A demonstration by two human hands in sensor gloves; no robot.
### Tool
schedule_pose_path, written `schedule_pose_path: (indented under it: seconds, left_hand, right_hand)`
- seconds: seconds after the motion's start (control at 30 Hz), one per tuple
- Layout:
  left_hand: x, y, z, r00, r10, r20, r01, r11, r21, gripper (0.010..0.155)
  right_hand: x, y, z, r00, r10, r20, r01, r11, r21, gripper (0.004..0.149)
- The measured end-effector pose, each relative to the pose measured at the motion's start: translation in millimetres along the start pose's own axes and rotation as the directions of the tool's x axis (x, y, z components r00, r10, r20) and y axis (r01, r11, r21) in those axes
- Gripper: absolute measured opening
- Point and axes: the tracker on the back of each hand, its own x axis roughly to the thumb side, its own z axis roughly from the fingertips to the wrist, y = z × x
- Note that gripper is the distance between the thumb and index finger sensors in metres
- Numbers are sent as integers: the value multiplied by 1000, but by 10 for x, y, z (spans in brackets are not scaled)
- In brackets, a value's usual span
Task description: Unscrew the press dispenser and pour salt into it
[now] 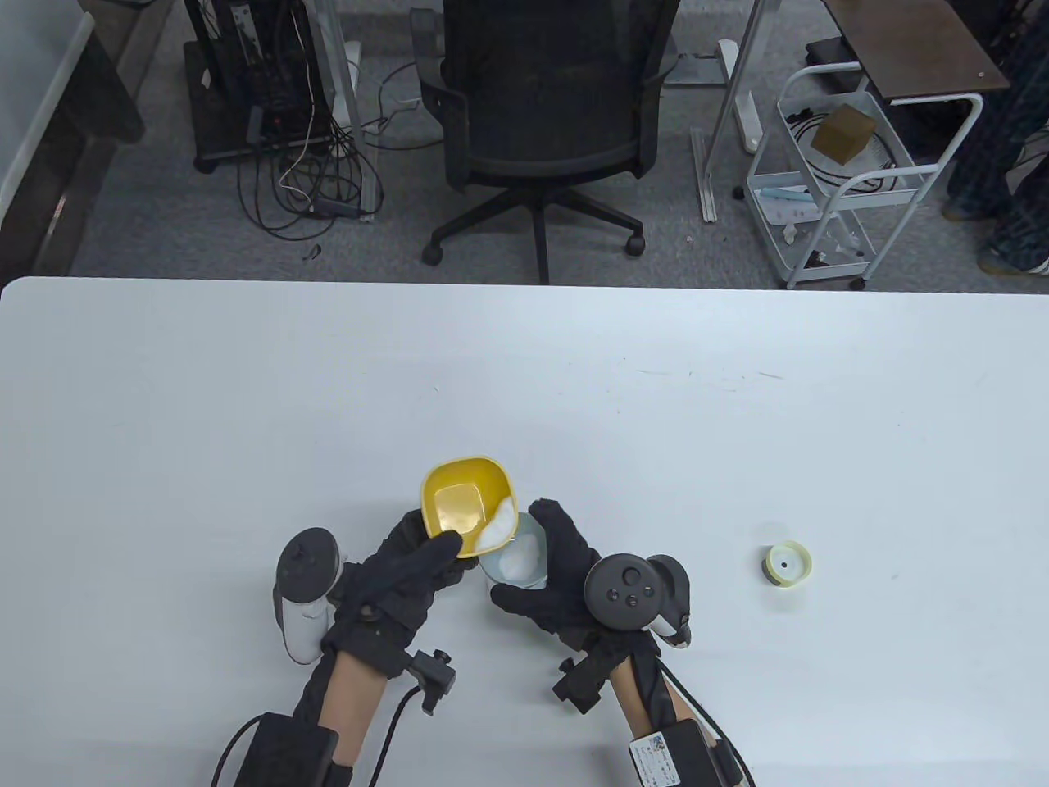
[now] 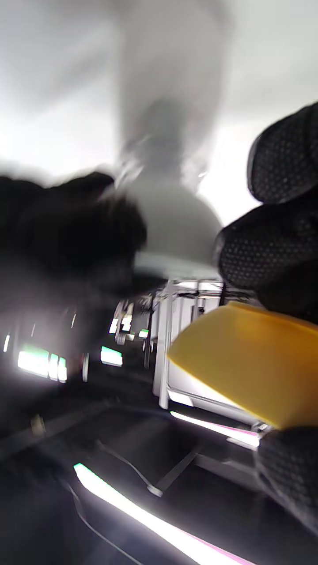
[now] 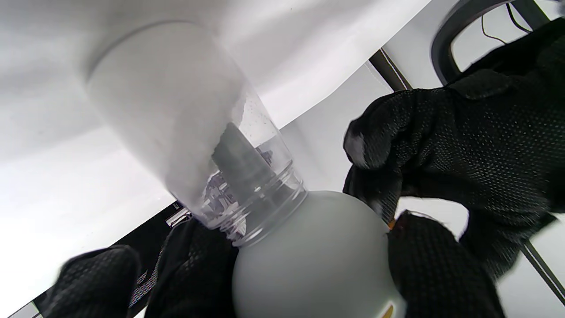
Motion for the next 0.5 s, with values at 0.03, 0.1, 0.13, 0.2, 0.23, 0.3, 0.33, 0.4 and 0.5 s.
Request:
schedule_pose_path:
  seconds: [0.03, 0.1, 0.13, 0.2, 0.23, 0.3, 0.33, 0.4, 0.5]
  left_hand:
    - [-73, 65, -23, 985, 171, -20, -172, 983, -64, 89]
    - [-154, 189, -29, 945, 323, -48, -326, 940, -97, 88]
    - [-182, 264, -21, 947, 318, -36, -320, 945, -65, 88]
    - [-192, 372, 7, 965, 258, -37, -258, 966, 11, 88]
    - [-193, 417, 16, 970, 243, -27, -242, 970, 32, 88]
    - [-187, 454, 21, 962, 274, -24, -273, 962, 26, 88]
    - [-175, 473, 26, 958, 285, -27, -284, 958, 22, 88]
    - [-155, 510, 35, 974, 223, -35, -220, 973, 74, 89]
    - [-145, 557, 53, 985, 164, -52, -155, 978, 143, 88]
  right_hand:
    - [1, 0, 1, 1000, 0, 0, 0, 1000, 0, 112]
    - [1, -1, 2, 1000, 0, -1, 0, 1000, -1, 112]
    - [1, -1, 2, 1000, 1, -1, -1, 1000, -1, 112]
    - [1, -2, 1, 1000, 2, -1, -2, 1000, -1, 112]
    - [1, -2, 0, 1000, 2, -1, -2, 1000, -1, 112]
    - [1, -2, 0, 1000, 2, -1, -2, 1000, -1, 112]
    - [2, -3, 0, 1000, 3, -2, -3, 1000, -1, 112]
    - [4, -3, 0, 1000, 7, -2, -7, 1000, -1, 112]
    - [6, -3, 4, 1000, 12, -3, -12, 1000, -2, 112]
